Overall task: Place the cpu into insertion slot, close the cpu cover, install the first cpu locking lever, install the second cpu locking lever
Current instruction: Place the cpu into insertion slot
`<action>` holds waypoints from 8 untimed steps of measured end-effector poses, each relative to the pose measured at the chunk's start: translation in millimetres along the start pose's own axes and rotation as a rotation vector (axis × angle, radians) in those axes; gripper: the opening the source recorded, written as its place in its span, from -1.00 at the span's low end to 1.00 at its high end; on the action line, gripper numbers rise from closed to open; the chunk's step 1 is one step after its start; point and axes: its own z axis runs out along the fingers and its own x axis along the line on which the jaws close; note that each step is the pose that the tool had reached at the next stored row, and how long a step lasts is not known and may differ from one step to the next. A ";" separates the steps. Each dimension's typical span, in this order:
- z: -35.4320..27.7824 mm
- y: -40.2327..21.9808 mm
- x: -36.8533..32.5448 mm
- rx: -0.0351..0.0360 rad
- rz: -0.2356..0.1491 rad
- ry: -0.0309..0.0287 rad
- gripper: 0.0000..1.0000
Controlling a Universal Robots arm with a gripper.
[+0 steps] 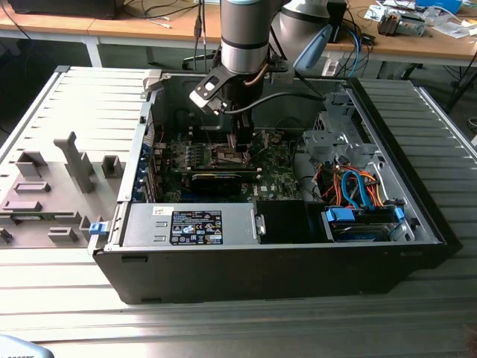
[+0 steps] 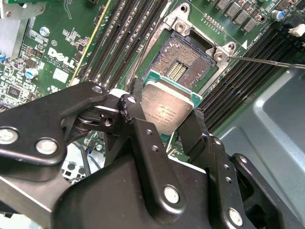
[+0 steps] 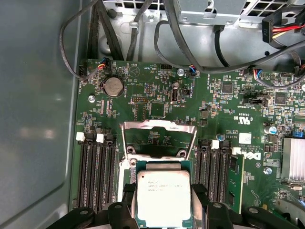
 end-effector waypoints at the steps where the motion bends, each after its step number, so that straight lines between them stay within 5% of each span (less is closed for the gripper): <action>1: 0.1 0.0 0.0 0.0000 0.000 0.0000 0.09; 8: 3.7 -0.1 0.0 0.0000 0.000 0.0000 0.09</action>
